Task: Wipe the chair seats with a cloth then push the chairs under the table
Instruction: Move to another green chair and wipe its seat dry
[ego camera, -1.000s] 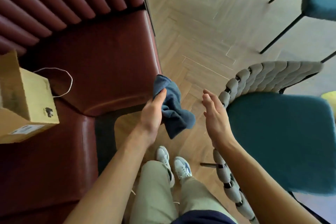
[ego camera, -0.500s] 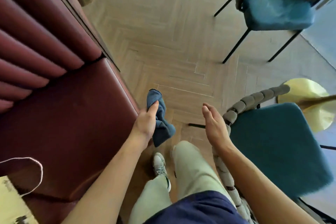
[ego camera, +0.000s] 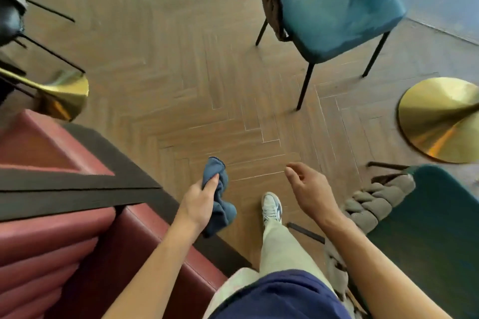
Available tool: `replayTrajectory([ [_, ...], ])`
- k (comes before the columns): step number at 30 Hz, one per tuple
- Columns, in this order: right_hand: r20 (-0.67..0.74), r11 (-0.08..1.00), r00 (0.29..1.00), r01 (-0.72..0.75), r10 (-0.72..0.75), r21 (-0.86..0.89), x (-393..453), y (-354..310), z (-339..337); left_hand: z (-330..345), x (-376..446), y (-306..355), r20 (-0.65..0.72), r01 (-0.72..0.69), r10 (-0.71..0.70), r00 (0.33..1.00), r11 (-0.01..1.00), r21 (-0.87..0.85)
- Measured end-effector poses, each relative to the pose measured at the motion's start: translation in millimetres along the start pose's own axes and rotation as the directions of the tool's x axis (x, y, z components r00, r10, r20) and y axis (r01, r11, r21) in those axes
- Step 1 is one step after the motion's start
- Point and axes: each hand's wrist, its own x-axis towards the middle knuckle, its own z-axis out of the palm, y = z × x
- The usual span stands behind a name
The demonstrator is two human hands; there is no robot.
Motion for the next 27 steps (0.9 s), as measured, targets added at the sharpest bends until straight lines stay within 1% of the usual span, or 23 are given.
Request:
replayTrajectory([
  [4, -0.004, 0.998, 0.999, -0.041, 0.04, -0.043, 59, -27, -40, 19, 59, 80, 0.149, 0.003, 0.0, 0.989, 1.0, -0.017],
  [10, -0.122, 0.98, 0.985, -0.136, 0.119, -0.145, 134, -56, -110, 60, 144, 199, 0.285, -0.09, 0.096, 0.954, 0.995, -0.035],
  [14, -0.221, 0.97, 0.959, -0.207, 0.176, -0.125, 195, -70, -148, 89, 206, 272, 0.376, -0.146, 0.154, 0.914, 0.988, -0.05],
  [18, -0.302, 0.958, 0.923, -0.274, 0.236, -0.089, 250, -92, -176, 117, 264, 335, 0.459, -0.207, 0.189, 0.868, 0.978, -0.012],
  [20, -0.337, 0.951, 0.906, -0.299, 0.258, -0.074, 279, -104, -191, 130, 289, 366, 0.484, -0.217, 0.187, 0.855, 0.976, 0.006],
  [23, -0.368, 0.948, 0.884, -0.317, 0.289, -0.018, 318, -117, -209, 150, 317, 403, 0.49, -0.222, 0.171, 0.855, 0.974, 0.047],
  [27, -0.372, 0.953, 0.88, -0.301, 0.294, 0.042, 380, -125, -228, 185, 357, 448, 0.486, -0.197, 0.141, 0.862, 0.978, 0.066],
])
